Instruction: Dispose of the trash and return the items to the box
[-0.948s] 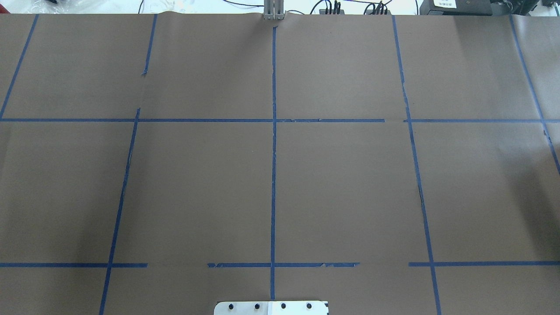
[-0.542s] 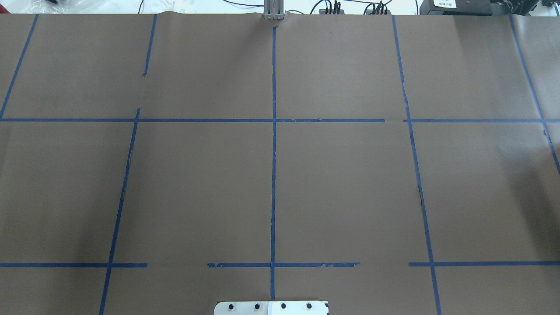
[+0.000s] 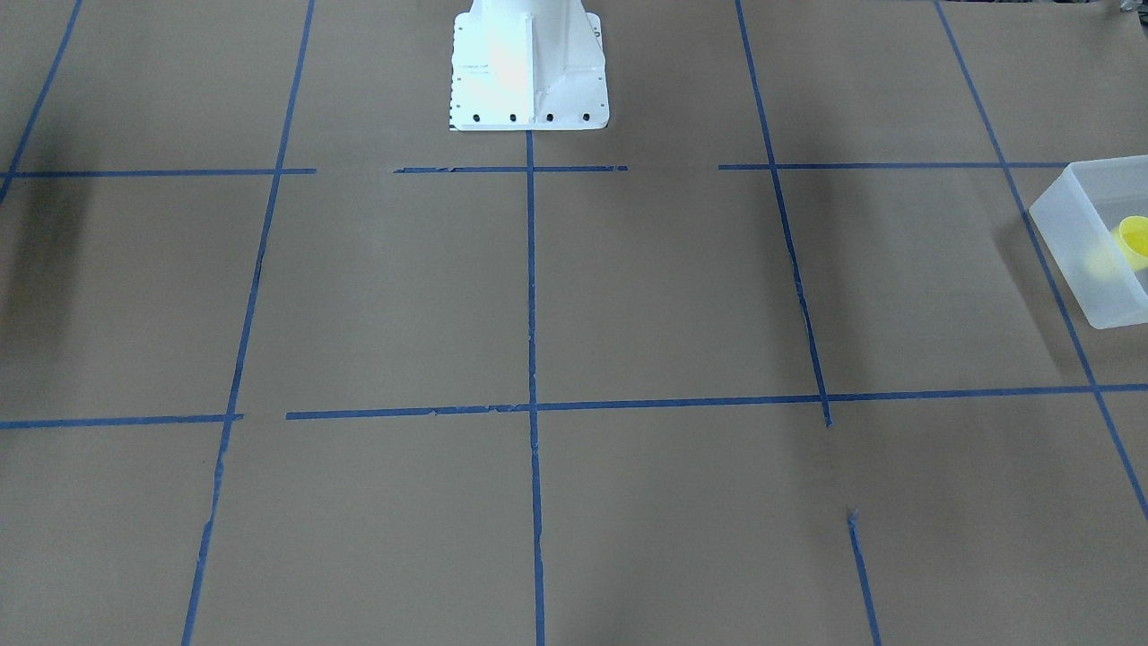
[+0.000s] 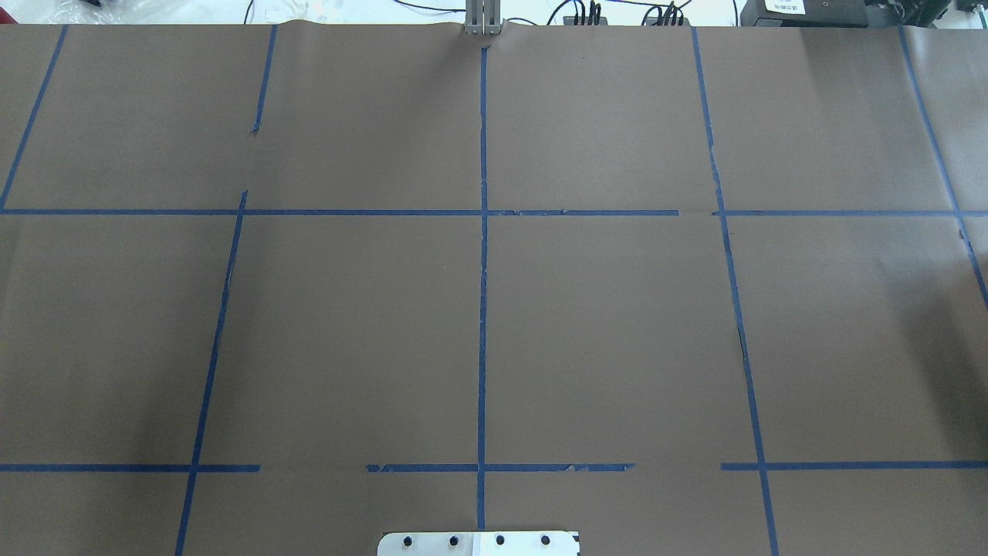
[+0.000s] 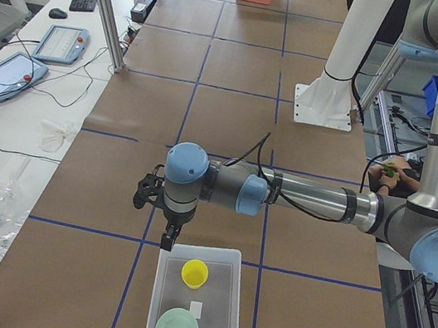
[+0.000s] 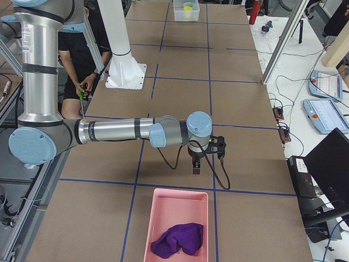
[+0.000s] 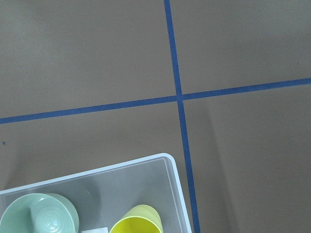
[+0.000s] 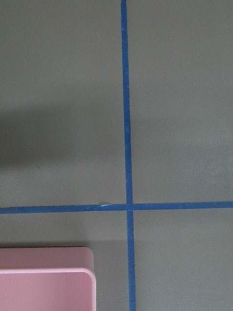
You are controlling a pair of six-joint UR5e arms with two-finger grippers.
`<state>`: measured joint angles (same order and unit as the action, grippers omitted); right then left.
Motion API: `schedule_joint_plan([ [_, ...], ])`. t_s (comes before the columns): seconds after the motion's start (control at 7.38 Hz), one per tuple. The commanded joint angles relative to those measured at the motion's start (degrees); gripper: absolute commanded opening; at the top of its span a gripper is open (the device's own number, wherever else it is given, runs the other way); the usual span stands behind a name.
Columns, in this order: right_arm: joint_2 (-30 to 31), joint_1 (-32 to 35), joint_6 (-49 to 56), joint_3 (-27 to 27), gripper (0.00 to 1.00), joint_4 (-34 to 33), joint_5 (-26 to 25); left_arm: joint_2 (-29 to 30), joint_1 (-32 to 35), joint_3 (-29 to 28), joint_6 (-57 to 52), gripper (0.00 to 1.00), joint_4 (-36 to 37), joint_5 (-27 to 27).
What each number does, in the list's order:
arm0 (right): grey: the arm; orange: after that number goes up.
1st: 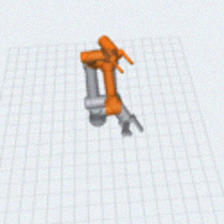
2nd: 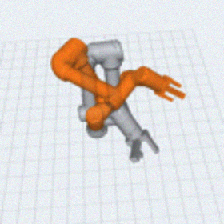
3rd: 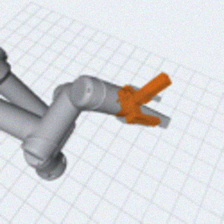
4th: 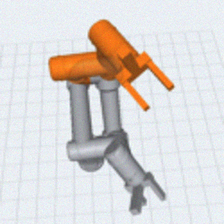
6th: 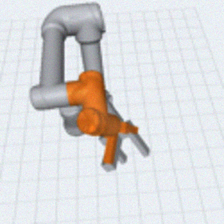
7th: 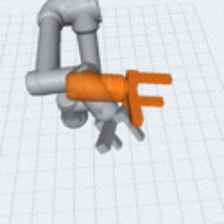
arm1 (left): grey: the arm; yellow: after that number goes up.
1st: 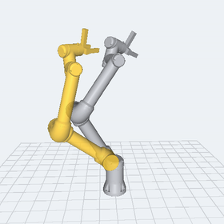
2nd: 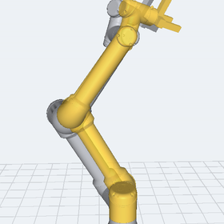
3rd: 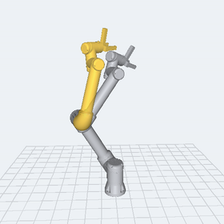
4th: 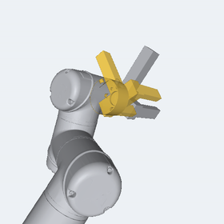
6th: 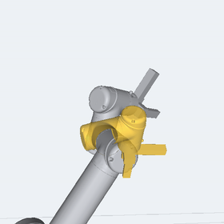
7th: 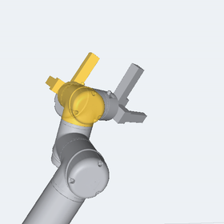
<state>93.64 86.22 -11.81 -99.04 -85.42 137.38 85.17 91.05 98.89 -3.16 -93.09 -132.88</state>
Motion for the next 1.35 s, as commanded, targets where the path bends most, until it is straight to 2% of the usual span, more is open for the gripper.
schedule_joint_plan([
  [0.0,-0.1,0.0,0.3,0.4,1.00,-0.2,-1.4,0.2,0.0,0.0,0.1,1.00,0.0,0.0],
  [1.22,1.1,1.6,0.5,1.7,1.00,-0.4,-1.1,0.2,0.1,0.0,0.2,1.00,0.0,-0.1],
])
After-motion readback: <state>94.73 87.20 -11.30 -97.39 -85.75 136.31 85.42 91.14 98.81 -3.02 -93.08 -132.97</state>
